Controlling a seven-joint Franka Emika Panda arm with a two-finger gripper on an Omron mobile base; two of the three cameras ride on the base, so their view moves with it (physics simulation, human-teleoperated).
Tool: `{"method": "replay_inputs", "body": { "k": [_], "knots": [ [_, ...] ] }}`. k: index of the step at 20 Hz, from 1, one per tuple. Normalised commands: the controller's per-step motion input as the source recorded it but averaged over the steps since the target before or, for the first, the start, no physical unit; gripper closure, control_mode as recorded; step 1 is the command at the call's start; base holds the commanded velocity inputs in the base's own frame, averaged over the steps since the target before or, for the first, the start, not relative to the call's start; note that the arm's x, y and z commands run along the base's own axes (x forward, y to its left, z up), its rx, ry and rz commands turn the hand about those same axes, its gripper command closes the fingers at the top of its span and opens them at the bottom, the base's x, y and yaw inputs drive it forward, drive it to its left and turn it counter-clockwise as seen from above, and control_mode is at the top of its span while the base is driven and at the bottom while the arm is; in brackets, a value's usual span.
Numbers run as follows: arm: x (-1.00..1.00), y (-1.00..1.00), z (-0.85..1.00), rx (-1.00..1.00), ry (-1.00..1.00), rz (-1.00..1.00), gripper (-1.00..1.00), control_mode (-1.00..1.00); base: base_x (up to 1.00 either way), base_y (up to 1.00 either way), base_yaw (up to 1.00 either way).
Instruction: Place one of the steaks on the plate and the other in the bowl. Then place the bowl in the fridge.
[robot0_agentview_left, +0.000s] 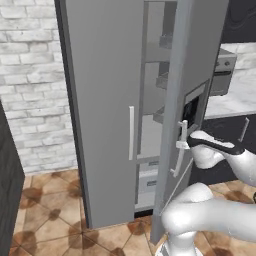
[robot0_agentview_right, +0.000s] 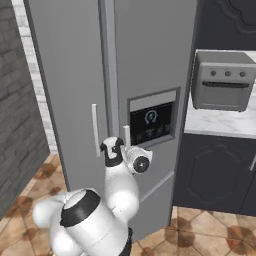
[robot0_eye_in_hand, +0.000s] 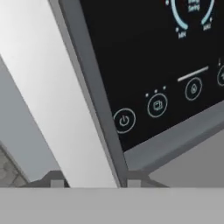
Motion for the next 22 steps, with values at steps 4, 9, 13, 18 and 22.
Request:
{"method": "replay_inputs", "body": {
  "k": [4,9,13,18,22],
  "knots": [
    [-0.48,-0.68,0.51,0.0,0.03,0.11,1.0,-1.0,0.0,0.0,0.0],
    [-0.28,-0.78,0.73,0.01,0.2,0.06,1.0,-1.0,0.0,0.0,0.0],
    [-0.14,-0.97,0.23,0.09,0.24,0.05,1.0,-1.0,0.0,0.0,0.0],
    [-0.01,-0.69,0.03,0.03,0.11,0.14,1.0,-1.0,0.0,0.0,0.0],
    [0.0,-0.21,0.12,0.0,0.03,0.13,1.0,-1.0,0.0,0.0,0.0]
  ]
}}
